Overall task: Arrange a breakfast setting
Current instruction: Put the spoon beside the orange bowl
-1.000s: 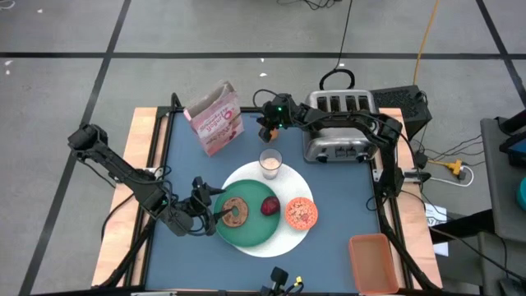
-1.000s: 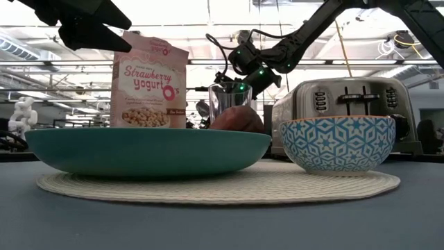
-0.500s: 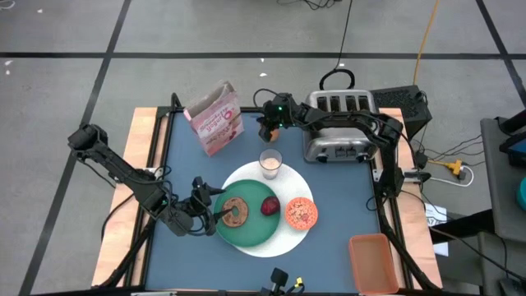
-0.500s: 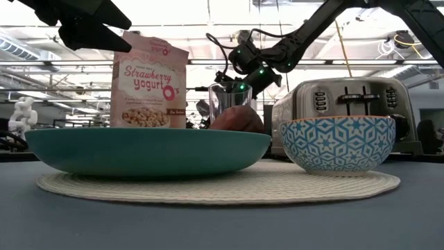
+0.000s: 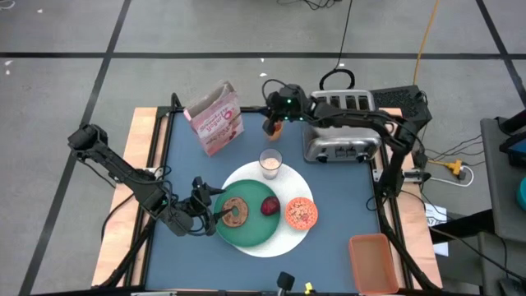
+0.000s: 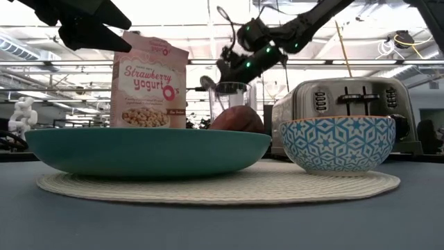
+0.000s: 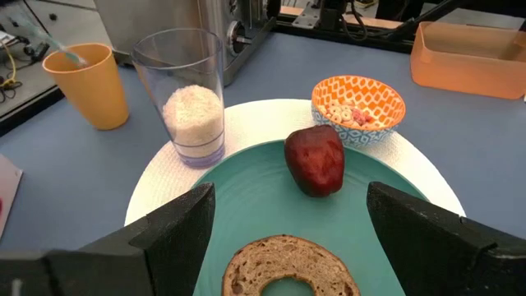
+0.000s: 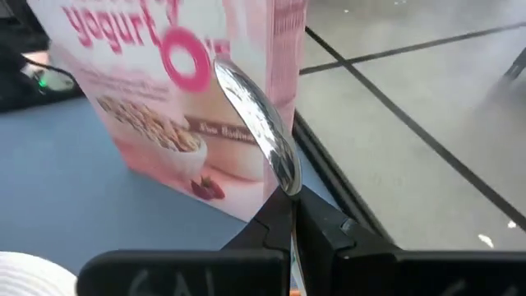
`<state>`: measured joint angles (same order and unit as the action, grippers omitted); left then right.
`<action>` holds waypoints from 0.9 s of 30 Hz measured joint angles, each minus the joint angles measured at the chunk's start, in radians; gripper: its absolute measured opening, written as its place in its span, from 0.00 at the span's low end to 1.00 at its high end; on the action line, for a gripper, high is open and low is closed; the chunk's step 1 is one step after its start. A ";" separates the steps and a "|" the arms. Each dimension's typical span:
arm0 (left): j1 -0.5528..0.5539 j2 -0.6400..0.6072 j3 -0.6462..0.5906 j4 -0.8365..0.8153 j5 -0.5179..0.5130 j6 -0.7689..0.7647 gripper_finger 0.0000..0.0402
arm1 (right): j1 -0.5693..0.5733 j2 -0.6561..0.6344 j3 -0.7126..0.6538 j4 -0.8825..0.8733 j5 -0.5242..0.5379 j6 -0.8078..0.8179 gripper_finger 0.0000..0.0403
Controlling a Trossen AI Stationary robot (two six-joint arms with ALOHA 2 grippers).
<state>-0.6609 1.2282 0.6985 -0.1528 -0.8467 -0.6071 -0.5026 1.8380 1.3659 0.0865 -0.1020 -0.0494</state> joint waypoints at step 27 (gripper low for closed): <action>0.018 -0.029 0.000 0.127 -0.160 0.207 0.80 | 0.186 -0.662 0.000 -0.615 -0.002 0.351 0.00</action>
<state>-0.6424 1.1996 0.6983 -0.0261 -1.0069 -0.4000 -0.3164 1.1758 1.3659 -0.5285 -0.1043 0.3017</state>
